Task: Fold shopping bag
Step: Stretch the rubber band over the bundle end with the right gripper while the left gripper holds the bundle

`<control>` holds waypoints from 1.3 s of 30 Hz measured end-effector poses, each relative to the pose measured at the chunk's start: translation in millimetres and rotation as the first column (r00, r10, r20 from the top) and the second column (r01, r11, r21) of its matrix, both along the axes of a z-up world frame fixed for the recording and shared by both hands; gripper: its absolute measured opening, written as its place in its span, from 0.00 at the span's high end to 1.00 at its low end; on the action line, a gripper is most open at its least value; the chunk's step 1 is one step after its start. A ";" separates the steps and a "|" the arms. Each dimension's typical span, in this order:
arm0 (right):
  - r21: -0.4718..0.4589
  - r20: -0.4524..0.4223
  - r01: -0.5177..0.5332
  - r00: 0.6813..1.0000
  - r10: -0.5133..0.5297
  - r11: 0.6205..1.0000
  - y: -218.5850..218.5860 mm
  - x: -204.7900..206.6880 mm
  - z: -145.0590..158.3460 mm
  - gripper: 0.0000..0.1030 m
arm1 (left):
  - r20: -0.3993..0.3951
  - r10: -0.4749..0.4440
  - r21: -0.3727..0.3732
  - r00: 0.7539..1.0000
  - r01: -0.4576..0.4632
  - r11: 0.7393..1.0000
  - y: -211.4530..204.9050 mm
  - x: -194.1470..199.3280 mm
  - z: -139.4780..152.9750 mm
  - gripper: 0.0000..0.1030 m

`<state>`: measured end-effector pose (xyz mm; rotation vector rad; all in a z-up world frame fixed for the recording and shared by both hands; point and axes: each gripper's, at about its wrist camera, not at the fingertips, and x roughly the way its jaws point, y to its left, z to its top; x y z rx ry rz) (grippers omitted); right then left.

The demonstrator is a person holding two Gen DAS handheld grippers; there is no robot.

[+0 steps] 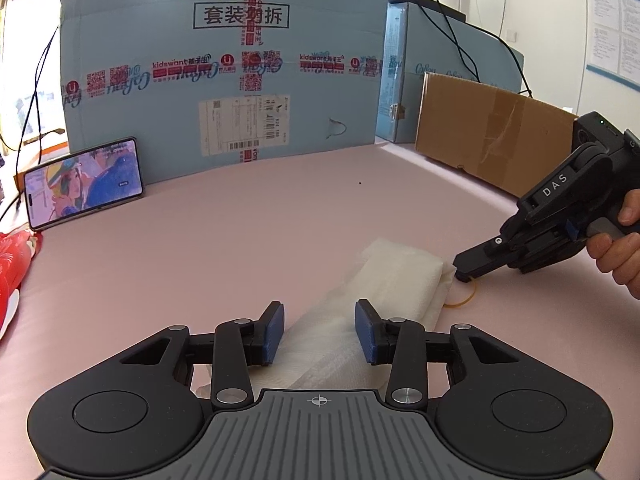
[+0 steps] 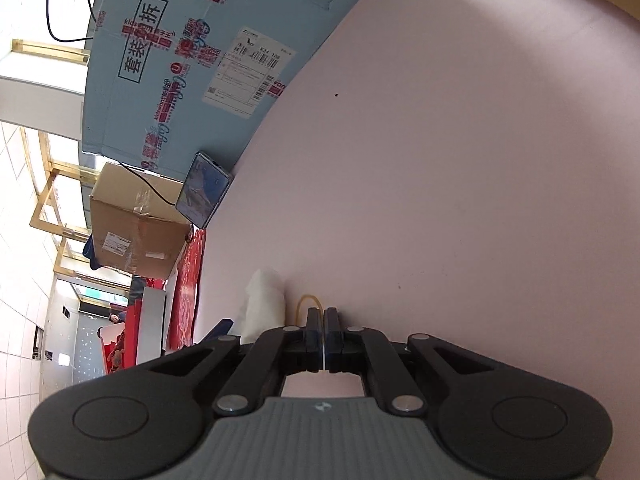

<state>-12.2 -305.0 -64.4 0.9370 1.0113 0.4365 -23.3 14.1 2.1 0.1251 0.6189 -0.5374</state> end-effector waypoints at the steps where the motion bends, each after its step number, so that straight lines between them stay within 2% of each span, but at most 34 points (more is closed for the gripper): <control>1: -0.006 0.006 -0.010 1.000 0.010 1.000 3.4 2.4 1.4 0.99 | 0.005 0.000 0.006 1.000 0.000 1.000 -0.6 -0.5 0.2 0.62; 3: 0.007 0.009 -0.012 1.000 0.012 1.000 4.9 4.2 2.1 0.99 | 0.035 -0.001 0.043 0.999 0.000 0.999 -5.3 -4.3 1.5 0.62; 5: 0.024 0.011 -0.012 1.000 0.012 1.000 5.5 5.6 2.6 0.99 | 0.101 -0.018 0.132 0.995 0.004 0.991 -16.9 -15.7 4.0 0.64; 8: 0.058 0.013 -0.010 1.000 0.009 0.998 4.8 6.6 3.5 0.99 | 0.206 -0.068 0.284 0.976 0.006 0.959 -37.8 -34.3 3.8 0.65; 10: 0.087 0.015 -0.008 1.000 0.007 0.996 2.4 5.2 4.9 0.99 | 0.233 -0.084 0.327 0.969 0.004 0.945 -43.9 -38.6 2.5 0.66; 16: 0.126 0.009 -0.010 1.000 0.009 0.992 13.2 13.8 4.0 0.99 | 0.248 -0.112 0.351 0.962 0.019 0.936 -46.8 -40.4 1.9 0.67; 24: 0.229 -0.079 0.048 0.996 -0.030 0.972 33.1 46.9 -12.4 0.99 | 0.254 -0.128 0.357 0.959 0.030 0.934 -49.5 -40.8 1.3 0.67; 27: 0.201 -0.095 0.031 0.995 -0.012 0.979 41.4 59.8 -12.2 0.99 | 0.262 -0.143 0.371 0.954 0.038 0.928 -51.6 -42.4 -0.4 0.71; 32: 0.058 -0.101 -0.047 0.993 0.053 0.997 54.2 82.4 4.0 0.98 | 0.249 -0.165 0.367 0.954 0.065 0.928 -51.9 -42.3 -1.5 0.78; 36: -0.058 -0.104 -0.100 0.990 0.094 0.993 69.7 96.1 11.5 0.98 | 0.241 -0.170 0.358 0.956 0.075 0.931 -51.2 -41.7 -2.5 0.79; 39: -0.108 -0.103 -0.140 0.986 0.129 0.984 79.3 105.4 15.8 0.98 | 0.255 -0.190 0.384 0.948 0.081 0.920 -55.5 -44.3 -5.4 0.83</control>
